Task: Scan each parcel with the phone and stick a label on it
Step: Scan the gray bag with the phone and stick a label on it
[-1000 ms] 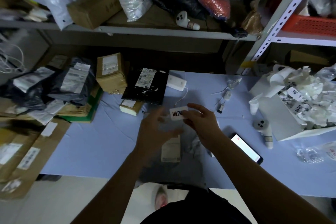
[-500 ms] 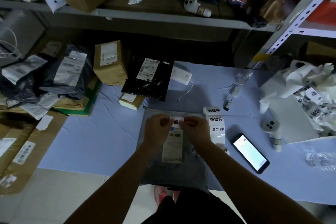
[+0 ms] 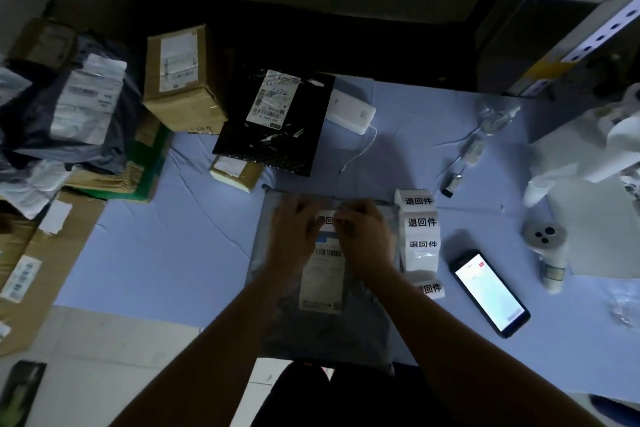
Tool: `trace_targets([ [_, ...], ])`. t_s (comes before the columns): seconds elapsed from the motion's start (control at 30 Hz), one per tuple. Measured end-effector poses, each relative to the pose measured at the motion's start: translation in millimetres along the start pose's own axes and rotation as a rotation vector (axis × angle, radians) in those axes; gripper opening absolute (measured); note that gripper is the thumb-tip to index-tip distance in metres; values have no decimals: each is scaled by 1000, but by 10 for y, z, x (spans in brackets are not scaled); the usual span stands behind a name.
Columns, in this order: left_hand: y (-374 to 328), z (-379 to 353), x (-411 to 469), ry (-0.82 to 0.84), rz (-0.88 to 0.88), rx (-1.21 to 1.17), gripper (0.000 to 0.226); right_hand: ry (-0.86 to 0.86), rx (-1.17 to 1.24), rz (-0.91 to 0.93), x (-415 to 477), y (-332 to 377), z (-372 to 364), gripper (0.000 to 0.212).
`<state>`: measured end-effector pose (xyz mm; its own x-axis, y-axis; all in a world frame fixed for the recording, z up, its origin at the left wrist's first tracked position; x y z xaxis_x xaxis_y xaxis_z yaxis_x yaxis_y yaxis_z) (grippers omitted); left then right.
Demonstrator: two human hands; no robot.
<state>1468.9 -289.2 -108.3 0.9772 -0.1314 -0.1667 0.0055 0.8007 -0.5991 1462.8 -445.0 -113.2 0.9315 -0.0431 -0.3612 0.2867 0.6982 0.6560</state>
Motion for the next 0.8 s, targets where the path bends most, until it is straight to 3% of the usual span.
trace_targets([
  [0.1,26,52,2,55,-109,82,18,32,-94,63,-30,-87,25,10],
  [0.23,192,228,-119,-52,-116,120,15,-15,-142,11,-127,-263,115,13],
  [0.37,439,379,-404,-69,10,192,22,-14,-83,-32,-353,-375,134,43],
  [0.43,584,405,-591,-46,132,116,33,-52,-100,-45,-514,-437,137,56],
  [0.53,750,351,-820,-8,401,-194,54,-60,-24,-171,-748,-599,125,75],
  [0.6,760,272,-942,63,426,-316,64,-34,44,-257,-895,-700,87,82],
  [0.7,791,155,-1051,157,411,-360,86,26,79,-272,-985,-761,41,80],
  [0.8,819,135,-1140,164,480,-444,91,22,212,-233,-1026,-727,87,66],
])
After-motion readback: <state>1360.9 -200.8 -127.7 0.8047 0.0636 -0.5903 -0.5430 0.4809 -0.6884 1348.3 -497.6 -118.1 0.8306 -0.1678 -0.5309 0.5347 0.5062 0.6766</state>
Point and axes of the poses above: each hand's wrist, its own x-axis towards the middle knuckle, its own z-axis out of the back of the hand, y = z × x, the point moved 3 cm from there along x, towards the middle knuckle, and after that the axes turned 6 degrees about y, right-handed, at the moved point
